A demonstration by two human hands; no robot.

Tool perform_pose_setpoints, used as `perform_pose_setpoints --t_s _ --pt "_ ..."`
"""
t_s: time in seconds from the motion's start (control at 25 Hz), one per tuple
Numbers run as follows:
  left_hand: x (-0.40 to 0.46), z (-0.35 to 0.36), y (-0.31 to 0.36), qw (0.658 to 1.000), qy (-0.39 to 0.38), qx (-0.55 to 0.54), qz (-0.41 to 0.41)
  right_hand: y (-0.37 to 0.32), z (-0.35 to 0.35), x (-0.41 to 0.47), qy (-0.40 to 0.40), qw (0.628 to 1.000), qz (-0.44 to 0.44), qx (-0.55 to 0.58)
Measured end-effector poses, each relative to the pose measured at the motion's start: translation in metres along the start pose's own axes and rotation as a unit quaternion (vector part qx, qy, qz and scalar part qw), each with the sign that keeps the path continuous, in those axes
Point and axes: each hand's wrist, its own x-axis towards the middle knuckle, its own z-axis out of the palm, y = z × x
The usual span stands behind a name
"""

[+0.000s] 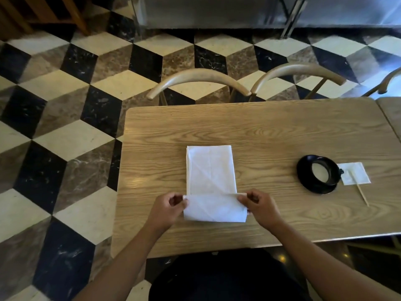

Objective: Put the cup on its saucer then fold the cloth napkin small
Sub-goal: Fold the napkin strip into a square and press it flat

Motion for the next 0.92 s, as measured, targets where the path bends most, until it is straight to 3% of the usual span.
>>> perform_pose_setpoints --t_s 0.16,0.4,0.92 --pt "0.049 -0.002 0.027 0.998 -0.022 -0.037 -0.042 -0.021 -0.006 0.041 0.003 1.0 0.014 0.02" --pt "0.119 0.009 0.053 0.995 0.063 -0.057 -0.061 -0.042 -0.004 0.116 0.019 0.997 0.056 0.049" --pt "0.209 0.023 0.054 0.982 0.152 0.065 -0.09 -0.037 0.011 0.202 0.044 0.992 0.104 -0.052"
